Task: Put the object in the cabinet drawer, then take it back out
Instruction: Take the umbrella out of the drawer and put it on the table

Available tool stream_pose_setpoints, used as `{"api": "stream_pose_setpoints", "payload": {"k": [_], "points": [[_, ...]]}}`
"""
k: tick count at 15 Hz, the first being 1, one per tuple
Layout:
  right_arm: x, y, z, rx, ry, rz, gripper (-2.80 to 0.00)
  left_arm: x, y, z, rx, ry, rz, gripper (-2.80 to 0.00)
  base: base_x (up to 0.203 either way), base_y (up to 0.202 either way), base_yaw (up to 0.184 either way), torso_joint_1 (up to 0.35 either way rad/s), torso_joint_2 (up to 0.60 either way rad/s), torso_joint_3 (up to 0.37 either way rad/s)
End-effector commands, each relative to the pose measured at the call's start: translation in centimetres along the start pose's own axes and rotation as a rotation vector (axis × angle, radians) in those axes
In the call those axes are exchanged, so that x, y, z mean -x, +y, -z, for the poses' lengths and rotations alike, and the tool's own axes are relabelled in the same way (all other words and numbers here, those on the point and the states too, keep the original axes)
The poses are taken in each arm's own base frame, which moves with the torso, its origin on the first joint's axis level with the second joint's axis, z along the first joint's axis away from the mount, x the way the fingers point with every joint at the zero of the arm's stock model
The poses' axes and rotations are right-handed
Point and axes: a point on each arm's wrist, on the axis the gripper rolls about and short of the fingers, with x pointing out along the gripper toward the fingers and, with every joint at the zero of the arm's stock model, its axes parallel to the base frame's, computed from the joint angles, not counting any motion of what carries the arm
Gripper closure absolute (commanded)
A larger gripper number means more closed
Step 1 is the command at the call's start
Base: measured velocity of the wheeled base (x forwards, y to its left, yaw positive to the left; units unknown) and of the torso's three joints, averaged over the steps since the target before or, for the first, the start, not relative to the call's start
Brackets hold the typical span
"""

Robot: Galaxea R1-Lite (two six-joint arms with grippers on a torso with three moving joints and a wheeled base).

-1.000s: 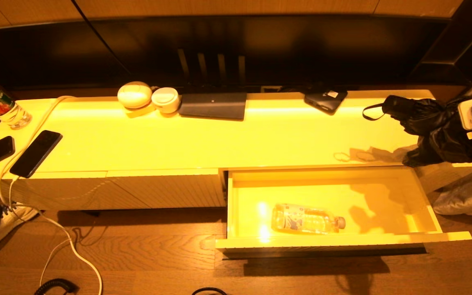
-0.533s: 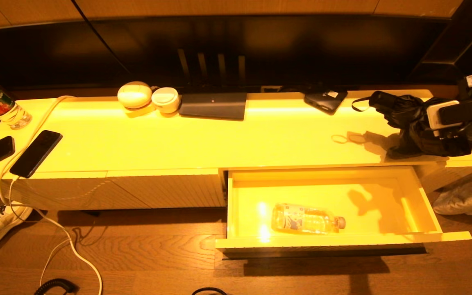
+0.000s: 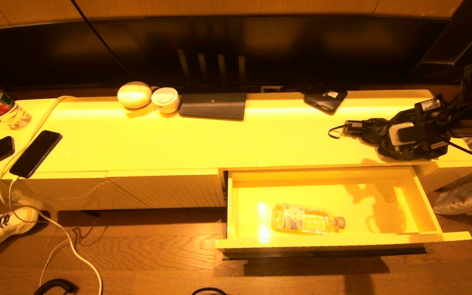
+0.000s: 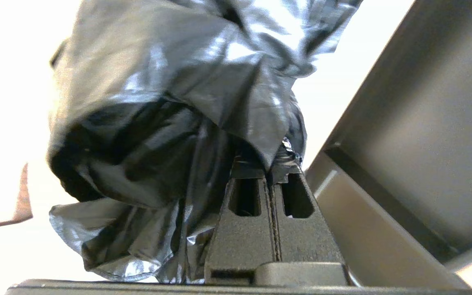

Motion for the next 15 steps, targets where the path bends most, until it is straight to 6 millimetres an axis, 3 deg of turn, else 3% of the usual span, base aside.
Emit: {"api": "stream_pose_setpoints", "payload": {"k": [1, 3, 7, 9, 11, 15], "points": [[-1.1, 0.8, -0.8, 0.013, -0.040, -0.027, 0.00, 0.0, 0.0, 0.0, 0.000, 0.001, -0.001, 0.00, 0.000, 0.000, 0.000, 0.000, 0.00, 0.000], [-0.8, 0.6, -0.9, 0.014, -0.051, -0.020, 0.00, 0.0, 0.0, 0.0, 0.000, 0.001, 0.000, 0.00, 0.000, 0.000, 0.000, 0.000, 0.00, 0.000], [1.8, -1.2, -0.6, 0.012, -0.027, 0.043, 0.00, 0.0, 0.0, 0.0, 0.000, 0.000, -0.001, 0.00, 0.000, 0.000, 0.000, 0.000, 0.00, 0.000], [4.9, -2.5, -0.5, 0.022, -0.014, 0.094, 0.00, 0.0, 0.0, 0.0, 0.000, 0.000, -0.001, 0.00, 0.000, 0.000, 0.000, 0.000, 0.00, 0.000], [6.5, -2.2, -0.7, 0.024, -0.018, 0.096, 0.00, 0.0, 0.0, 0.0, 0.000, 0.001, -0.001, 0.00, 0.000, 0.000, 0.000, 0.000, 0.00, 0.000], [7.2, -1.0, -1.1, 0.023, -0.027, 0.061, 0.00, 0.0, 0.0, 0.0, 0.000, 0.000, -0.001, 0.00, 0.000, 0.000, 0.000, 0.000, 0.00, 0.000]]}}
